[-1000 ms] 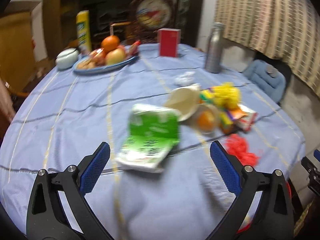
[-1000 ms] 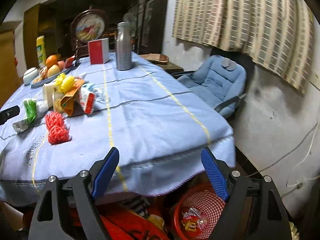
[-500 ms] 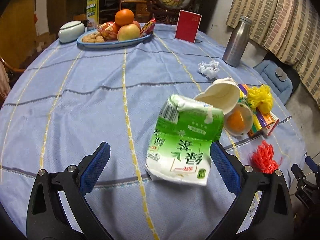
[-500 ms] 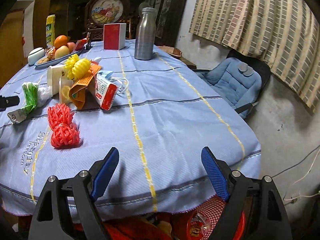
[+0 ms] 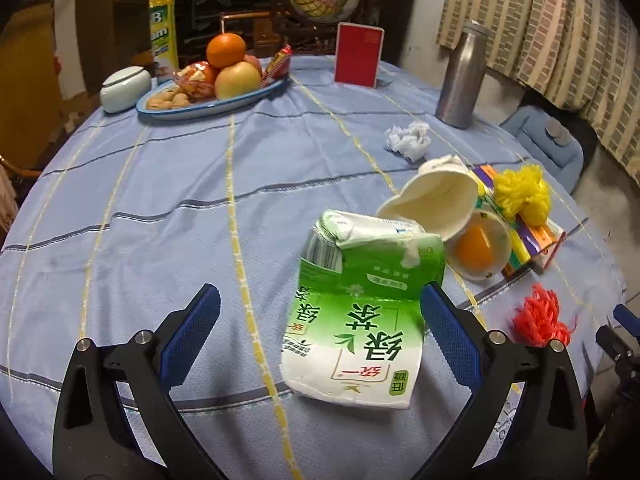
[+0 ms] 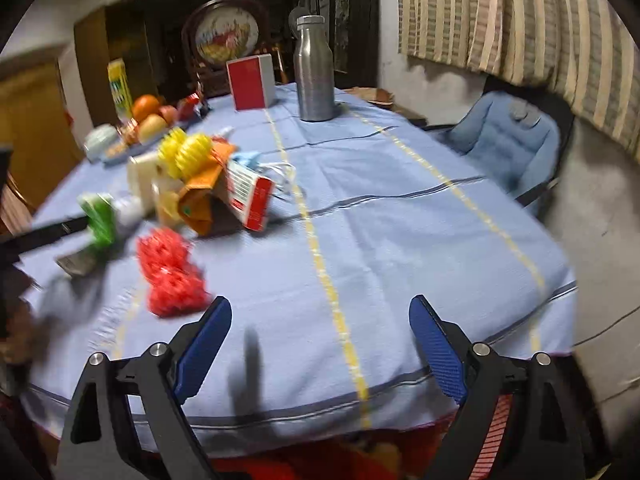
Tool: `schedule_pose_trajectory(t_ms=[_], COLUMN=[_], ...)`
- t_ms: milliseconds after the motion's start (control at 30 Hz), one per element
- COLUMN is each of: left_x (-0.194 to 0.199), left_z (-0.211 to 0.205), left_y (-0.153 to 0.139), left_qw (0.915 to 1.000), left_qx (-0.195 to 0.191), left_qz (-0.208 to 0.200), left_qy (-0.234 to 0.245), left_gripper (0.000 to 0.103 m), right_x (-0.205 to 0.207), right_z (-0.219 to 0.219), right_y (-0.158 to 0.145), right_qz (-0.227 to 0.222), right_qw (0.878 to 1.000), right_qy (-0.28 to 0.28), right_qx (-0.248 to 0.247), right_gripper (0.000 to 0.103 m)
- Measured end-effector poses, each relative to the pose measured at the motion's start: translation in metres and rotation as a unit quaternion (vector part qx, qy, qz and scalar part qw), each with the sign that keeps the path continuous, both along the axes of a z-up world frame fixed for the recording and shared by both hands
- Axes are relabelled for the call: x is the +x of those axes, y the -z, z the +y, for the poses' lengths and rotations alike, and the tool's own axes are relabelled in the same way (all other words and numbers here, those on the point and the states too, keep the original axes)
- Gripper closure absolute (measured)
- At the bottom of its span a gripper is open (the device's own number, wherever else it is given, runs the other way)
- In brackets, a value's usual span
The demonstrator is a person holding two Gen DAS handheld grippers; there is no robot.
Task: Collect trash
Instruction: 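Grasp the red mesh net with the right tool while the left tool approaches the tea carton, then close the left tool on the green tea carton and lift it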
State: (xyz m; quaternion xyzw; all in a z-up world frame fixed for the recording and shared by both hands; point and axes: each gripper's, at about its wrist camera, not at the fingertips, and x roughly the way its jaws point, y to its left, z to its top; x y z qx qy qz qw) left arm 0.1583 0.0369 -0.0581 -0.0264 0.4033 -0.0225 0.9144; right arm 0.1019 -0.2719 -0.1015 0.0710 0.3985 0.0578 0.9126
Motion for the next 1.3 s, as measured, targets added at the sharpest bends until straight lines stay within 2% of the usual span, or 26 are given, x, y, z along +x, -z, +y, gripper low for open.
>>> schedule_pose_trajectory(t_ms=[200,400,533,600,700,733,767,833,1033,1100,1167,1233,1300], left_x=[0.004,0.013,0.013,0.014,0.013,0.013,0.013,0.011,0.001,0.002,0.009,0.015,0.016], left_z=[-0.002,0.003,0.009,0.011,0.010,0.009,0.007,0.001,-0.031,-0.040,-0.044,-0.044,-0.039], left_y=[0.005,0.015,0.017,0.018,0.018,0.018,0.017,0.016,0.012,0.017,0.025,0.030,0.031], left_qw=[0.9997,0.9976,0.9963,0.9956,0.9949,0.9949,0.9950,0.9959,0.9955,0.9926,0.9894,0.9877,0.9887], left_qx=[-0.004,-0.031,-0.053,-0.061,-0.068,-0.067,-0.065,-0.053,0.031,0.054,0.065,0.066,0.053], left_qz=[0.021,0.060,0.067,0.070,0.073,0.072,0.071,0.065,0.039,0.050,0.078,0.097,0.099], left_qy=[0.009,0.015,0.012,0.012,0.018,0.022,0.026,0.035,0.081,0.097,0.104,0.103,0.099], left_gripper=[0.007,0.007,0.007,0.007,0.007,0.007,0.007,0.007,0.007,0.007,0.007,0.007,0.008], right_x=[-0.002,0.004,0.013,0.017,0.025,0.026,0.026,0.022,0.014,0.013,0.013,0.013,0.010], right_z=[0.007,0.032,0.064,0.081,0.095,0.096,0.094,0.087,0.062,0.056,0.051,0.049,0.048], right_y=[0.000,-0.003,-0.006,-0.005,0.001,0.004,0.006,0.003,-0.004,-0.002,0.000,0.000,0.000], right_qz=[-0.007,-0.006,-0.014,-0.018,-0.006,-0.001,0.001,-0.011,-0.024,-0.021,-0.019,-0.019,-0.022], right_qw=[0.999,0.995,0.991,0.990,0.989,0.989,0.988,0.990,0.993,0.993,0.993,0.993,0.993], right_qy=[-0.024,-0.080,-0.118,-0.134,-0.145,-0.147,-0.148,-0.135,-0.108,-0.101,-0.099,-0.098,-0.096], right_qx=[0.028,0.060,0.053,0.039,0.022,0.024,0.031,0.040,0.045,0.051,0.061,0.065,0.064], right_gripper=[0.014,0.014,0.014,0.018,0.043,0.069,0.072,0.073,0.072,0.072,0.072,0.072,0.072])
